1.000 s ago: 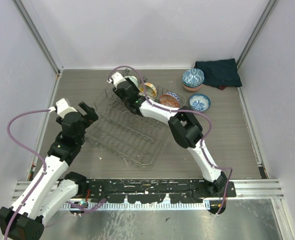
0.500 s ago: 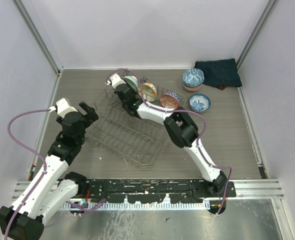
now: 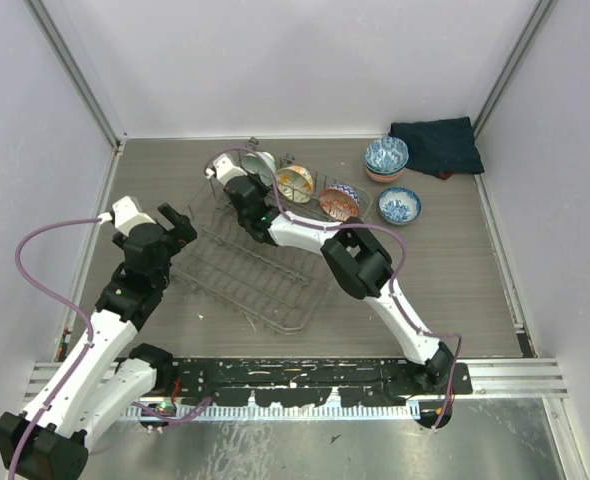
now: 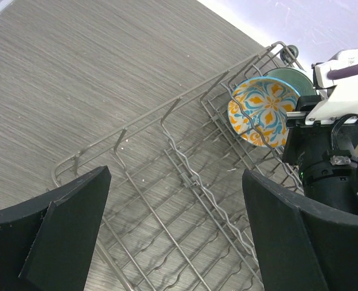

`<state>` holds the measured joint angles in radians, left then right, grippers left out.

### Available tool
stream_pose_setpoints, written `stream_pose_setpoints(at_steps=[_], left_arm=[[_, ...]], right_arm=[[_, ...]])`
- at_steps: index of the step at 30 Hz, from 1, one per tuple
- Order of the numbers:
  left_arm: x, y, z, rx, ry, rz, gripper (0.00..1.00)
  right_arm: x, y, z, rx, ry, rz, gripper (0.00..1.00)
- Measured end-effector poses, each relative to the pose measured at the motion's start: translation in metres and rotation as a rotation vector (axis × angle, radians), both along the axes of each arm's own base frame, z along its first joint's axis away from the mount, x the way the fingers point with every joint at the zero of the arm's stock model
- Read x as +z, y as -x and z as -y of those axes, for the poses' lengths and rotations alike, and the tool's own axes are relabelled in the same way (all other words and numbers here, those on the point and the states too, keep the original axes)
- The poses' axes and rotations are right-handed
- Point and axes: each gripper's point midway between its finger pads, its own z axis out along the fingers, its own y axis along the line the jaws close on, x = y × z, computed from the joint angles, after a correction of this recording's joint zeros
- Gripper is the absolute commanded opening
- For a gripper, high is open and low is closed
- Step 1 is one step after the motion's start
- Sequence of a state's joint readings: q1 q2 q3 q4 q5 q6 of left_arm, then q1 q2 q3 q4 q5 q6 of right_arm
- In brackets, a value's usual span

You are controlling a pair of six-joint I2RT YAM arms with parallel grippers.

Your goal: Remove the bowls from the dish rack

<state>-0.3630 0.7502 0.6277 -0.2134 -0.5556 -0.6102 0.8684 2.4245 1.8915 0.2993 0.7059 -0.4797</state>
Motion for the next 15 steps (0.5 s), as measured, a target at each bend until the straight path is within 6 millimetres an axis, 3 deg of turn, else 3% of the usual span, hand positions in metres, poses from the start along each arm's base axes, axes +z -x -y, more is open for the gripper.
stream_pose_setpoints(at_steps=[9,15], left_arm=[[0.0,0.0,0.0,0.0,-0.001,0.0,0.98],[0.0,0.0,0.0,0.0,0.0,0.0,0.98]], right_arm=[[-0.004,0.005,0.011,-0.037,0.032,0.049,0.01],[0.015,0.011,0.027,-0.089,0.041,0.108,0.01]])
